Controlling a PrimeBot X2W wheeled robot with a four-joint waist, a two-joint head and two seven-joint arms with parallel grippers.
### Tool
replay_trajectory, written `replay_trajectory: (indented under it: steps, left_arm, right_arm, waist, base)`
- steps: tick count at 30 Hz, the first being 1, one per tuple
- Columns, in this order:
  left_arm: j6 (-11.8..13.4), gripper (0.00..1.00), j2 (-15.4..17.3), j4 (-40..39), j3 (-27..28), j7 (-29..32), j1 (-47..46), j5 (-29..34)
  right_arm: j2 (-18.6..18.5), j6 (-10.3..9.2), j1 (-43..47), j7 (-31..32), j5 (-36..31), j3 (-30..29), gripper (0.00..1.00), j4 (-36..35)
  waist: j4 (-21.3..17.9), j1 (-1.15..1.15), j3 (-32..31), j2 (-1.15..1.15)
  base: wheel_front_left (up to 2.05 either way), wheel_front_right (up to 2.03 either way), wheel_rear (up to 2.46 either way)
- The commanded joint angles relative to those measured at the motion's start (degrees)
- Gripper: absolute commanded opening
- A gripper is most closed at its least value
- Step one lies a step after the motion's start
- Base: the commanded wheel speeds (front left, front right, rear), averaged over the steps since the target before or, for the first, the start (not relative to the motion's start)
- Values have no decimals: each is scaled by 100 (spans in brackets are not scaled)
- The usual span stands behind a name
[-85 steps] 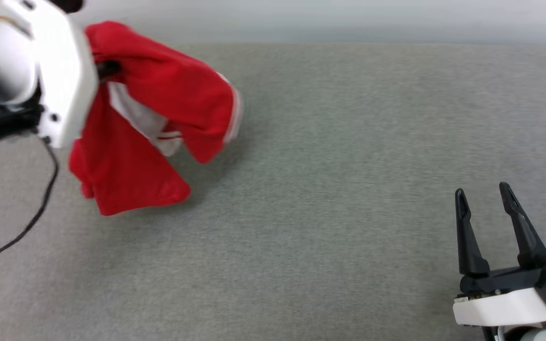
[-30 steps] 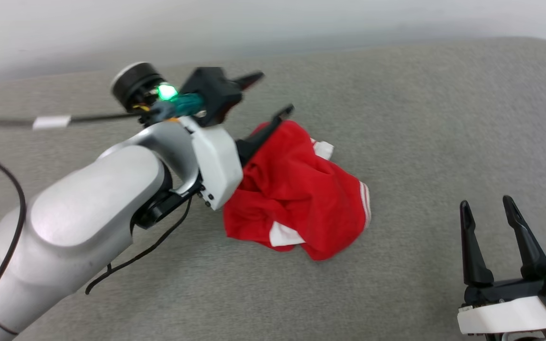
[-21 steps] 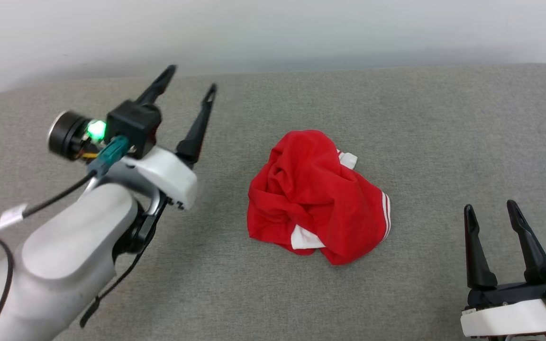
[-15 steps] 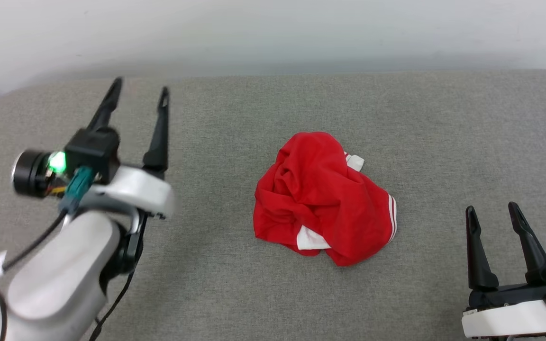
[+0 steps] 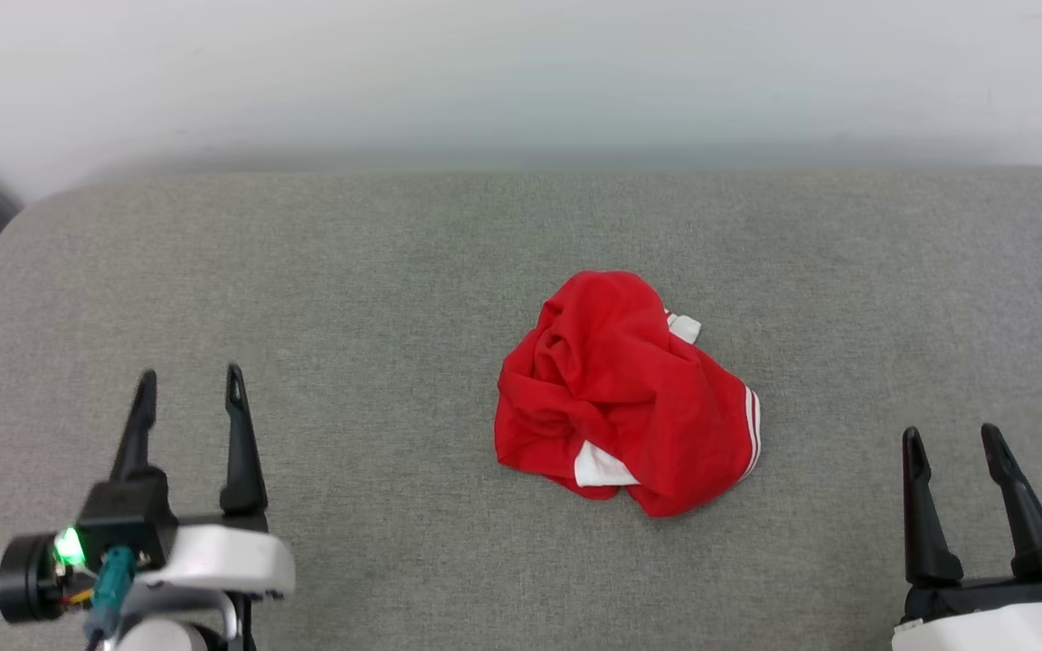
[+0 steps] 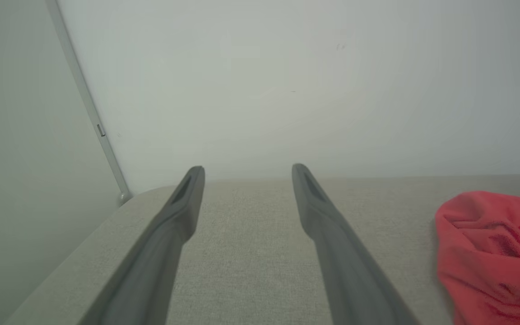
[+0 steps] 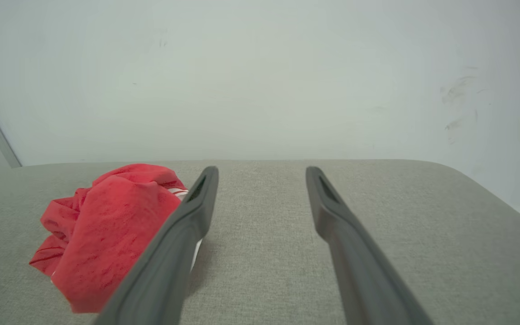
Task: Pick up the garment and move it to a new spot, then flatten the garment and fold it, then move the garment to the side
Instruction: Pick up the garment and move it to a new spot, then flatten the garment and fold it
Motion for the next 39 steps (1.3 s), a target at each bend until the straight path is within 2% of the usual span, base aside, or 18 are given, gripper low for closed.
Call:
replay_trajectory:
  steps: [1, 2, 7, 13, 16, 17, 28, 39]
  left_arm:
    - [-11, 100, -5, -12, 6, -14, 41, 35]
    - [-187, 100, -211, -12, 139, -14, 300, 215]
    - [-638, 100, -608, 194, 349, -14, 708, 549]
    - [-1164, 100, -1009, 324, 595, -15, 973, 803]
    - [-1290, 100, -1113, 342, 701, -15, 1022, 893]
    - [-1448, 100, -1243, 373, 835, -15, 1085, 1001]
    - [-1979, 100, -1584, 448, 1237, -15, 1103, 1262]
    - [-2184, 100, -1755, 508, 1487, -15, 1109, 1471]
  right_arm:
    - [0, -2, 50, -12, 48, -8, 100, 20]
    - [0, -2, 133, -12, 64, -8, 100, 58]
    - [0, -3, 299, -12, 136, -17, 100, 160]
    - [0, -2, 467, -12, 246, 25, 100, 241]
    - [0, -3, 514, -12, 290, 42, 100, 266]
    - [0, -2, 551, -12, 356, 46, 100, 287]
    - [0, -3, 596, -12, 414, 85, 100, 355]
    - [0, -2, 586, -11, 376, 114, 100, 342]
  waist:
    - [20, 1, -38, 0]
    - [46, 1, -118, 0]
    - [65, 1, -301, 0]
    - [61, 1, -449, 0]
    - [54, 1, -474, 0]
    - [49, 1, -494, 0]
    - [49, 1, -509, 0]
    - [44, 1, -517, 0]
  base:
    - [0, 0, 0]
    - [0, 0, 0]
    - [0, 0, 0]
    - [0, 0, 0]
    - [0, 0, 0]
    - [0, 0, 0]
    - [0, 0, 0]
    - [0, 0, 0]
